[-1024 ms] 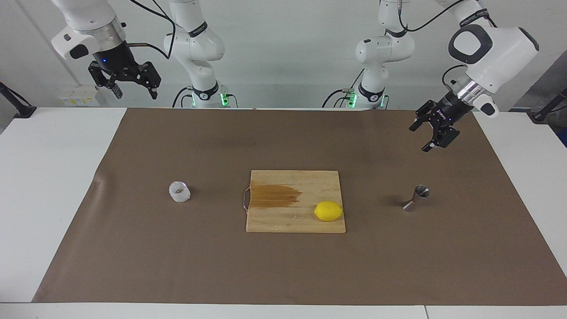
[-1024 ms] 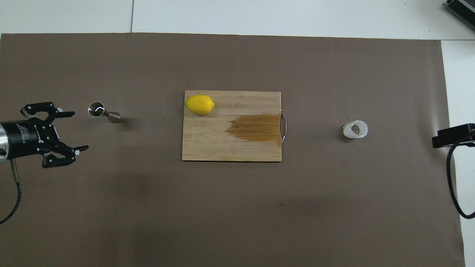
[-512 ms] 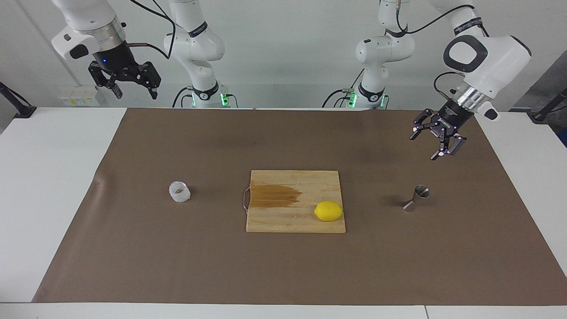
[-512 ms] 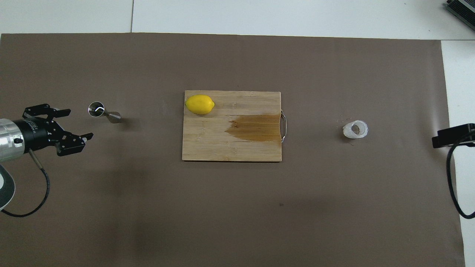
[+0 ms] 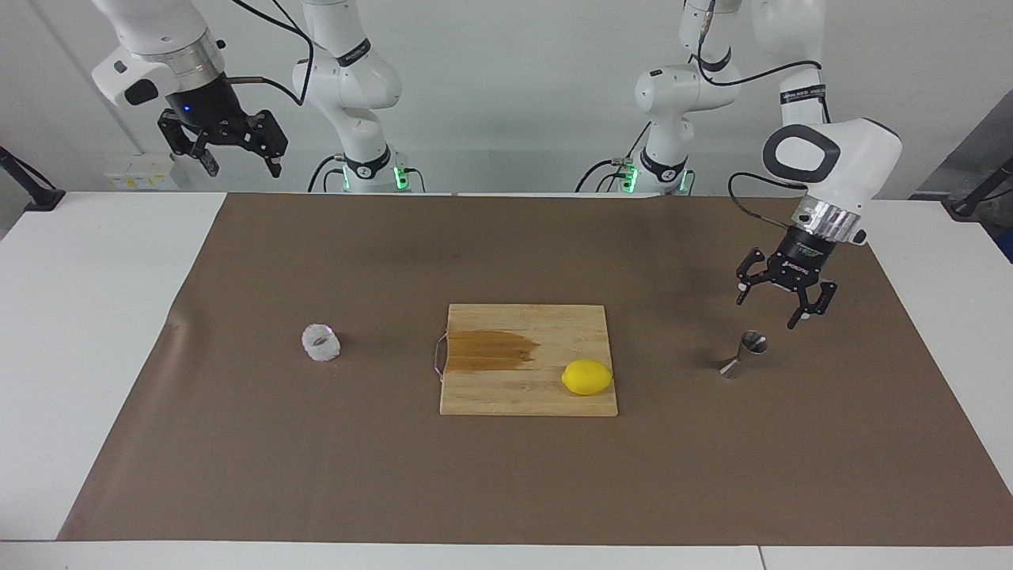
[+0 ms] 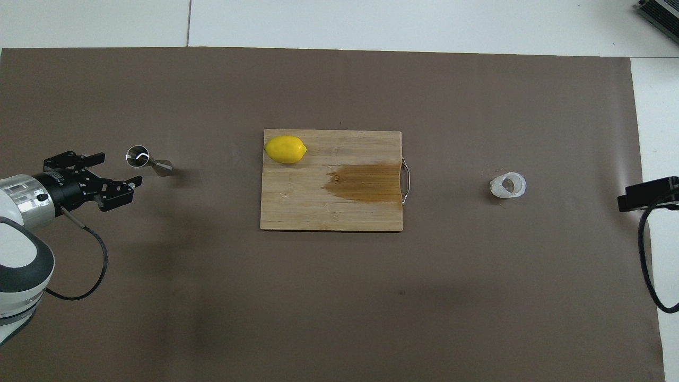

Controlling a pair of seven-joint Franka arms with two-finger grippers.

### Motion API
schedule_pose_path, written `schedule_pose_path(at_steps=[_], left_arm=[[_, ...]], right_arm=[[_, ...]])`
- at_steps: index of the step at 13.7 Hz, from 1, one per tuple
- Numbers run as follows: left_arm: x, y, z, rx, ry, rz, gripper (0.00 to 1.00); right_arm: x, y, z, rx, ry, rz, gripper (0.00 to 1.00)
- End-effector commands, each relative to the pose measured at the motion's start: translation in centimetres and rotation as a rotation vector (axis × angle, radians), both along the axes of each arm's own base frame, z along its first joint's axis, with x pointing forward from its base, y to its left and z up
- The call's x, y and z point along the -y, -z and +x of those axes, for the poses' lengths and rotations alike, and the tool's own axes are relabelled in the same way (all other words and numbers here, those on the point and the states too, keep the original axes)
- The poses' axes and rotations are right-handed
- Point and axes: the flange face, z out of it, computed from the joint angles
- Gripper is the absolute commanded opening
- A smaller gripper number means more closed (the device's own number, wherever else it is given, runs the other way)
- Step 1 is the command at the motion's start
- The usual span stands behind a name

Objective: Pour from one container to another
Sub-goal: 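Close the left gripper around the dark metal cup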

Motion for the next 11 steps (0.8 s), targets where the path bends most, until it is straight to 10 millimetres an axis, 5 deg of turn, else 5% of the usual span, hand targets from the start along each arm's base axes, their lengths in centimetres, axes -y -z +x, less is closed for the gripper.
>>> schedule_pose_path(at_steps=[1, 6, 11], left_arm=[[1.5, 1.1, -0.3, 0.017, -0.058, -0.006, 1.0], [0.5, 3.8, 0.3, 0.011, -0.154, 0.0, 1.0], [2.0, 3.8, 0.4, 0.029, -0.181, -0.022, 1.0]], right_arm=[[0.0, -0.3, -0.4, -0.003, 0.018, 0.023, 1.0], [0.0, -0.3, -0.4, -0.003, 0.018, 0.023, 1.0], [0.0, -0.3, -0.4, -0.003, 0.018, 0.023, 1.0]])
